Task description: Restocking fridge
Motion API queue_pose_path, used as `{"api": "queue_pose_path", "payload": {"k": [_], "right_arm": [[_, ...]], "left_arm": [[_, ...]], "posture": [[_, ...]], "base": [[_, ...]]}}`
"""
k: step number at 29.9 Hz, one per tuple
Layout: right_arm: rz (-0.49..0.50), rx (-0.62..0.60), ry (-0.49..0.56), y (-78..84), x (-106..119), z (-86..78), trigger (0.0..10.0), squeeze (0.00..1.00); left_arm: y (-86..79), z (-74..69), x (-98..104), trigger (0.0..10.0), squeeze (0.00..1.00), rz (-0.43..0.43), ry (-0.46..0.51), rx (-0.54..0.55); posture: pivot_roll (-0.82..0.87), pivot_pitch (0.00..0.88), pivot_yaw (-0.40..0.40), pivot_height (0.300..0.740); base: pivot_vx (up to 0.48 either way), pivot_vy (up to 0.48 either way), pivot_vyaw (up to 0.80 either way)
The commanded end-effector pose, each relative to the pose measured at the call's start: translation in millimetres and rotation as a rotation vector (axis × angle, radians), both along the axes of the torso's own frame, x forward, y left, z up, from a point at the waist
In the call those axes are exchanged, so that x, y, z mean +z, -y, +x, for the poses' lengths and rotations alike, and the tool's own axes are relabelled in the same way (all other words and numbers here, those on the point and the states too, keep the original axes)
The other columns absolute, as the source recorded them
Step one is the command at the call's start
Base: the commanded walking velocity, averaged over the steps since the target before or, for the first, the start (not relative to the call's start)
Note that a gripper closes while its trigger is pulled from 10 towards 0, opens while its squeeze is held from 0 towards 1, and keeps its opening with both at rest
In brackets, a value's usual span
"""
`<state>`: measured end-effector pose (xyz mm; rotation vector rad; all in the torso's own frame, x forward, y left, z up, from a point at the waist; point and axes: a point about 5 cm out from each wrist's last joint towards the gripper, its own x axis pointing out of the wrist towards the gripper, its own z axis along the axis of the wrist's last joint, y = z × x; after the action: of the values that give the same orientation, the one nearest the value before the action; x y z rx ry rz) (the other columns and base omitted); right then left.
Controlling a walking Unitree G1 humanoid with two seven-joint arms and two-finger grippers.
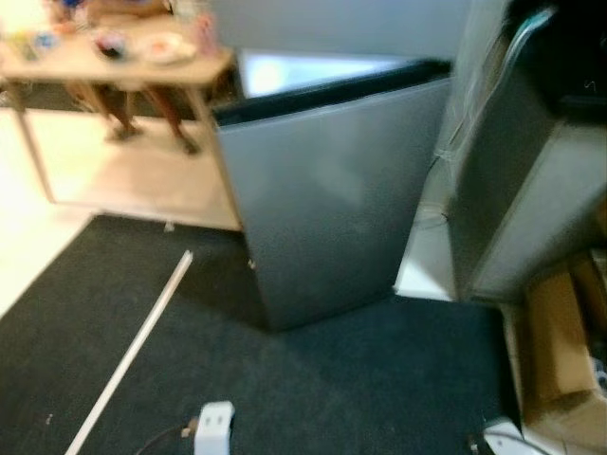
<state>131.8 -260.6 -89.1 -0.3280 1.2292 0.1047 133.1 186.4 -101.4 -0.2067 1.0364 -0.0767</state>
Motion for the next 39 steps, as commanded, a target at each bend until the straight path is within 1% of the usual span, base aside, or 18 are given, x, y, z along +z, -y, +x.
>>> {"api": "queue_pose_path", "payload": {"k": [1,6,9,11,12,15,21,28,29,30,35,39], "right_arm": [[-0.018,-0.018,-0.015,6.3,0.0,-5.5,10.0,0.0],[-0.019,-0.016,-0.011,5.2,0.6,-2.6,10.0,0.0],[-0.032,-0.01,-0.003,0.9,0.1,1.0,10.0,0.0],[-0.063,-0.012,-0.002,-4.2,-1.7,1.7,10.0,0.0],[-0.063,-0.012,-0.002,-4.2,-1.7,1.7,10.0,0.0],[-0.054,-0.009,-0.003,-11.5,-4.4,0.4,10.0,0.0],[-0.046,-0.012,-0.009,-14.4,-6.1,-2.3,10.0,0.0],[-0.046,-0.017,-0.01,-10.5,-5.3,-3.6,10.0,0.0],[-0.053,-0.015,-0.006,-3.5,-3.4,-4.6,10.0,0.0],[-0.056,-0.015,-0.005,-1.0,-2.8,-5.1,10.0,0.0],[-0.058,-0.015,-0.002,2.8,-1.9,-6.6,10.0,0.0],[-0.06,-0.01,0.003,2.6,-1.8,-6.1,10.0,0.0]], "left_arm": [[1.9,-7.8,-3.0,10.0,0.0,0.001,-0.028,-0.003],[1.4,-8.6,-3.2,10.0,0.0,0.003,-0.03,0.001],[1.8,-8.6,-3.2,10.0,0.0,-0.002,-0.028,0.007],[3.0,-8.1,-3.1,10.0,0.0,-0.012,-0.026,0.008],[3.0,-8.1,-3.1,10.0,0.0,-0.012,-0.026,0.008],[3.8,-7.6,-3.0,10.0,0.0,-0.018,-0.027,-0.002],[2.2,-8.1,-2.9,10.0,0.0,-0.014,-0.027,-0.004],[0.5,-9.3,-2.9,10.0,0.0,-0.016,-0.027,-0.006],[0.4,-9.5,-2.9,10.0,0.0,-0.017,-0.026,-0.011],[0.8,-9.4,-2.9,10.0,0.0,-0.018,-0.026,-0.013],[2.2,-8.2,-2.6,10.0,0.0,-0.021,-0.023,-0.017],[3.3,-6.9,-2.3,10.0,0.0,-0.023,-0.02,-0.019]], "posture": [[-0.02,0.035,-0.023,0.74],[-0.02,0.035,-0.023,0.74],[-0.02,0.033,-0.027,0.74],[-0.02,0.033,-0.027,0.74],[-0.02,0.033,-0.027,0.74],[-0.02,0.035,-0.023,0.74],[-0.01,0.037,-0.022,0.74],[-0.01,0.037,-0.021,0.74],[-0.01,0.033,-0.021,0.74],[-0.01,0.031,-0.024,0.74],[-0.01,0.025,-0.026,0.74],[-0.01,0.021,-0.026,0.74]], "base": [[0.0,0.0,0.73],[0.0,0.0,0.73],[0.0,0.0,0.64],[0.0,0.0,0.0],[0.0,0.0,0.0],[0.09,0.0,0.0],[0.318,0.0,0.0],[0.353,0.0,0.0],[0.364,0.0,0.0],[0.356,0.0,0.0],[0.356,0.0,0.0],[0.356,0.0,0.0]]}}
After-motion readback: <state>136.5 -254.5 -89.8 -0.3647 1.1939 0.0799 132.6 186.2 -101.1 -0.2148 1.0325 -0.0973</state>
